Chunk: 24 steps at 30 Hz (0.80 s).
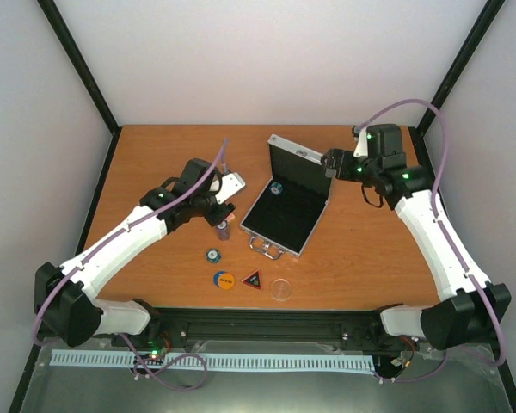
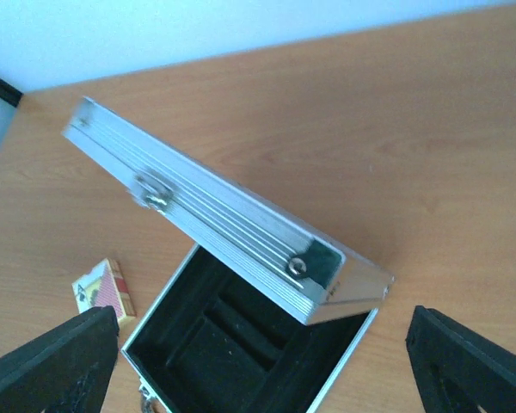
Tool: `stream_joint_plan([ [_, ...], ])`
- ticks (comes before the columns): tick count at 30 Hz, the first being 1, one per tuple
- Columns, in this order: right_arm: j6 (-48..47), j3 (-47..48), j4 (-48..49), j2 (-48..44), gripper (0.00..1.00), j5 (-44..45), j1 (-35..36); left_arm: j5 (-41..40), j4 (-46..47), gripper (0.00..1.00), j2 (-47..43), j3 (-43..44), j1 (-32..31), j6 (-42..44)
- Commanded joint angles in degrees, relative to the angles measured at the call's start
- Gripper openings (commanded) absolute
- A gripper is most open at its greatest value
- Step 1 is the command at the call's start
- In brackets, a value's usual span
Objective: Pack up texas hold em set
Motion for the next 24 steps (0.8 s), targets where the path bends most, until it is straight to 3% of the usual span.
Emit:
stream_joint_plan([
  [1,-1.34,5.81,-2.12,-3.2,0.97,0.13,-0.37,-1.51,-1.62,0.58,0.86,4.02,0.51,-2.41],
  [5,-1.44,8.24,-3.72,-3.29,1.0,-0.32,-0.42,-2.34,-1.32,0.65,0.78,6.85,0.51,-4.29],
  [10,-0.81,9.42,-5.1,-3.35,1.0,-1.08,-0.36,-4.72,-2.44,0.85,1.18,11.52,0.75,-7.86],
  [12,-1.28,10.82,-6.37,-2.76,1.0,-1.58,-0.39,-4.67,-3.3,0.99,1.42,13.66,1.18,-9.89],
  [20,-2.38,13.3,-9.98,-2.47,1.0,-1.81,-0.37,-2.33,-6.0,1.0,2.04,20.43,2.74,-20.3],
  [24,-2.51,13.93,-11.39,-2.51,1.0,-2.72,-0.34,1.19,-12.1,1.0,2.95,24.84,3.24,-25.69],
])
